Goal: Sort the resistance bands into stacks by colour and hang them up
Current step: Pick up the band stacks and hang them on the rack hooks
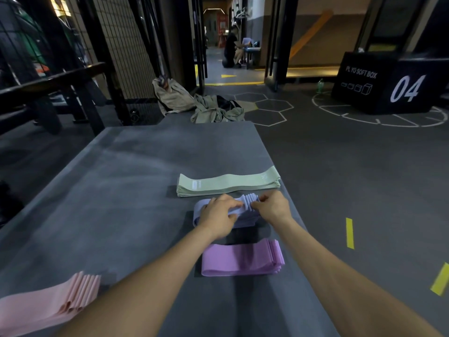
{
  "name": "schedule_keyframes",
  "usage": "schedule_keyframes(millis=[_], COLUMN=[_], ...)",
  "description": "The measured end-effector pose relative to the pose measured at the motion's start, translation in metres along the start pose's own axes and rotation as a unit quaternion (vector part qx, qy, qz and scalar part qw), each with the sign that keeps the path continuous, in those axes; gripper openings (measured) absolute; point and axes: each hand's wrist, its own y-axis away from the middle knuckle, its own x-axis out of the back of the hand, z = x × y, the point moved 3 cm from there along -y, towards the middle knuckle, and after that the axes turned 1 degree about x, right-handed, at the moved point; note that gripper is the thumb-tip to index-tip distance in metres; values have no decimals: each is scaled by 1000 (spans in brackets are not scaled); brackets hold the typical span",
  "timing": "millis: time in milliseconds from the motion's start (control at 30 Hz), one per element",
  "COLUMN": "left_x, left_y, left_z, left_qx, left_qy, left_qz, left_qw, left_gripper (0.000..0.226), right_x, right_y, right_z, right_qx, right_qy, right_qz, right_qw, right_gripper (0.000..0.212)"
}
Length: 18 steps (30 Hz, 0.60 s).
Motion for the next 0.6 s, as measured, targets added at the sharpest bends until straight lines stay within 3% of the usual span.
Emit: schedule_keyframes(millis=[300, 400, 500, 600], left_x=[-2, 6, 15, 12], left_y=[0, 3, 7, 11], left_z=[2, 1, -5, -11], left_qx=[-11, 0, 6, 5], left_qy=[42, 71, 28, -16], left_qz=[-15, 23, 83, 60], left_qw=[999, 997, 996, 998], left_gripper=[45, 44, 37, 33], right_x=[0, -2, -3, -3], right_y=[7, 9, 7, 5], right_z=[-2, -3, -1, 3], right_qx=[25, 8, -3, -8], right_qy=[-22, -21, -13, -14], right_qz=[-5, -2, -5, -4], right_qw=[999, 1000, 1000, 1000], right_gripper=[58, 53, 49, 46])
